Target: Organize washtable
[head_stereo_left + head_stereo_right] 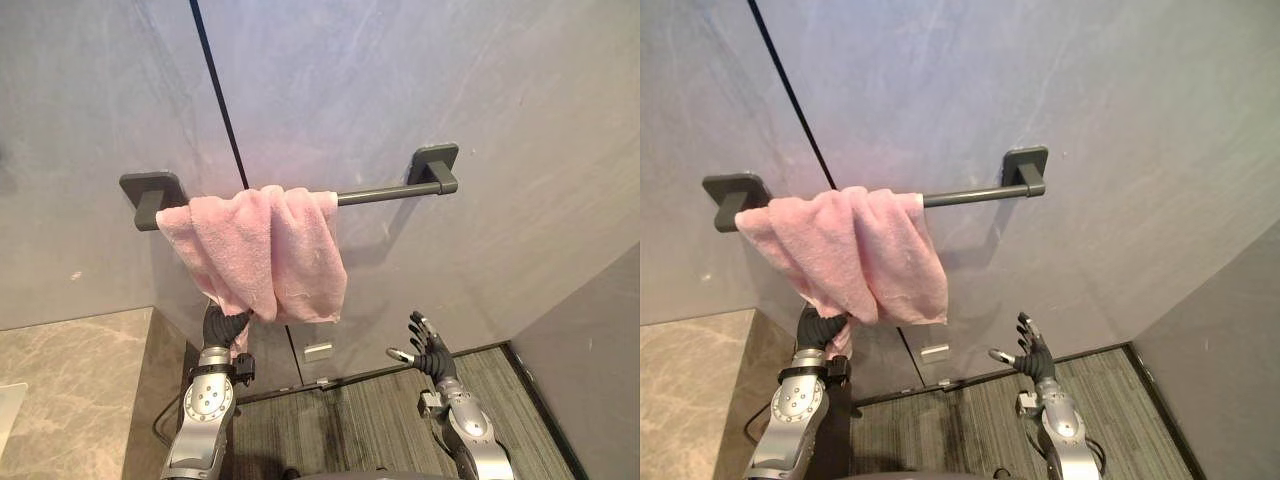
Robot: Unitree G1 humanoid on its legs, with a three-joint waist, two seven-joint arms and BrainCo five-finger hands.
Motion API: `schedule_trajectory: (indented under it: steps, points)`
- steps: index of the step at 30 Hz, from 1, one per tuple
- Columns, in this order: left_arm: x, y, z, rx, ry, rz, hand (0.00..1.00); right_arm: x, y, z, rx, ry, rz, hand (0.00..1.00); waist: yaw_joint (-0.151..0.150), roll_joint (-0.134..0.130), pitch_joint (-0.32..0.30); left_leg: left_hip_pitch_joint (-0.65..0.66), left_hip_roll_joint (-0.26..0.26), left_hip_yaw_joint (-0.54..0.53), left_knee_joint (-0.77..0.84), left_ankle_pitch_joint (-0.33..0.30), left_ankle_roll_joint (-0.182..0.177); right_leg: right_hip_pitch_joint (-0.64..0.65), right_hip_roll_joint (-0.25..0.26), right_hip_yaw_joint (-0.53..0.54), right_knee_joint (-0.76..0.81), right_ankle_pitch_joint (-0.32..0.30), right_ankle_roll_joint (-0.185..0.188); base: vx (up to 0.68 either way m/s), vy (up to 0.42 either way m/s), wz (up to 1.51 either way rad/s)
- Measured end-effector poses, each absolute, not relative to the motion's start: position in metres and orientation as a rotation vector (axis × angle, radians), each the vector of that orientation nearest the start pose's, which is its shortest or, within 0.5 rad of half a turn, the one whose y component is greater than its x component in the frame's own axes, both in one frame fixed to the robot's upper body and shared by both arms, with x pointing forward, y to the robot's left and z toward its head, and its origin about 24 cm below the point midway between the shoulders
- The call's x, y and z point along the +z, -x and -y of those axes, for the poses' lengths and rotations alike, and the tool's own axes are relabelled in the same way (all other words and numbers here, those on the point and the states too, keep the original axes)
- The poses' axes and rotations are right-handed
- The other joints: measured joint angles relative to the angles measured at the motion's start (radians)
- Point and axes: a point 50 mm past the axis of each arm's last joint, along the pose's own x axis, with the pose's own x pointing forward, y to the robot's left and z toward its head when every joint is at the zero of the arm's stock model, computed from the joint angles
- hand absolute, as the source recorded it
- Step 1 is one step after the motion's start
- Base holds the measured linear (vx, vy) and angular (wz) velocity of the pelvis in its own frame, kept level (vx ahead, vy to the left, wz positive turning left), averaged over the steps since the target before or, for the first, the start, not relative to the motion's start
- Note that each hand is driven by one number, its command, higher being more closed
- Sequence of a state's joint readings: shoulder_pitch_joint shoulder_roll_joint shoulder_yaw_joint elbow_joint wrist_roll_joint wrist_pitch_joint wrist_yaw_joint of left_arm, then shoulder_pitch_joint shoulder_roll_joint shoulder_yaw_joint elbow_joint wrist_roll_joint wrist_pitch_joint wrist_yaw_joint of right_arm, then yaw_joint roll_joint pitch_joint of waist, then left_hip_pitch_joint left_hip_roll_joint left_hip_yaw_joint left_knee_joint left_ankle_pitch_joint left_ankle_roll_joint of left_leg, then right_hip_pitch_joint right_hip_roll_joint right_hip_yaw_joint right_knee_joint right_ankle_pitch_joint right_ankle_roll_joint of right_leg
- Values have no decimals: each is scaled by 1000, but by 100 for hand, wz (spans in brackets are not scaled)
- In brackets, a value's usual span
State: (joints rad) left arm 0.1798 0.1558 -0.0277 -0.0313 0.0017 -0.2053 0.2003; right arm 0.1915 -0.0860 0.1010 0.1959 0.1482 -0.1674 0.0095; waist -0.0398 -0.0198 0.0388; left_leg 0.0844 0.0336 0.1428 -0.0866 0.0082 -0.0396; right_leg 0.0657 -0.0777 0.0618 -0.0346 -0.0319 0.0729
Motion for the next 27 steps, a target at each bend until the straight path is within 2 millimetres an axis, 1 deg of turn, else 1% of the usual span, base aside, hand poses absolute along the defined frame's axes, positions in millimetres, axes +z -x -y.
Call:
schedule_trajectory:
  steps: [1, 2, 4, 8, 9, 10, 11, 12, 16, 18, 22, 27]
  points:
    - [36, -215, -187, 191, -139, 91, 100, -20, -202, 152, 54, -76, -174, 0, 1, -2, 2, 0, 0, 0, 0, -1, 1, 0, 0, 0, 0, 0, 0, 0, 0, 0]
    - [37, -215, -187, 192, -136, 96, 100, -17, -203, 151, 62, -79, -158, 0, 1, -3, 3, 0, 0, -1, 0, -1, 1, 0, 0, 0, 0, 0, 0, 0, 0, 0]
    - [40, -215, -185, 193, -120, 112, 100, -3, -206, 142, 105, -111, -92, 0, 2, -8, 10, 0, 0, -1, 0, -1, 1, 0, 0, -1, 1, -1, 1, 0, 0, 0]
    - [40, -215, -182, 197, -102, 113, 100, 7, -206, 125, 207, -139, -53, 0, 4, -8, 10, 0, -1, -3, 0, -2, 3, -1, 0, -2, 5, -2, 2, 0, 0, 0]
    - [40, -215, -182, 197, -100, 114, 100, 8, -206, 119, 234, -146, -48, 0, 5, -7, 10, 0, -1, -3, 0, -2, 3, -1, 0, -2, 6, -2, 3, 0, 0, 3]
    - [44, -215, -178, 202, -55, 140, 100, 15, -209, 103, 335, -153, -25, 0, 12, -7, 11, 0, -3, -6, 4, -2, 3, -2, -2, -4, 14, -5, 6, 0, 0, 4]
    - [44, -215, -176, 197, -49, 139, 100, 16, -210, 101, 349, -146, -21, 0, 15, -7, 11, 1, -4, -7, 4, -2, 3, -2, -3, -5, 16, -6, 6, 0, 0, 6]
    - [43, -215, -171, 189, -30, 139, 100, 16, -211, 93, 393, -135, -22, 0, 27, -8, 12, 1, -9, -10, 3, -1, 4, -2, -8, -8, 17, -8, 9, 0, 0, 6]
    - [44, -215, -168, 177, -20, 142, 100, 11, -212, 87, 420, -129, -45, 0, 28, -12, 13, 1, -16, -22, 0, 0, 5, -3, -14, -19, 31, -19, 13, -8, -23, 10]
    - [43, -215, -166, 171, -10, 138, 100, 11, -213, 83, 435, -126, -48, 0, 28, -18, 16, 1, -16, -26, -1, 0, 5, -1, -14, -24, 30, -20, 12, -16, -32, 5]
    - [39, -211, -164, 159, 15, 121, 100, 2, -221, 82, 428, -74, -77, 0, 30, -19, 16, 0, -15, -29, 0, 0, 6, 0, -15, -27, 30, -20, 11, -27, -36, 2]
    - [36, -207, -161, 150, 27, 106, 100, 2, -225, 82, 423, -44, -75, 0, 34, -19, 16, -2, -15, -31, 0, 1, 6, 1, -14, -29, 30, -20, 11, -23, -29, 1]
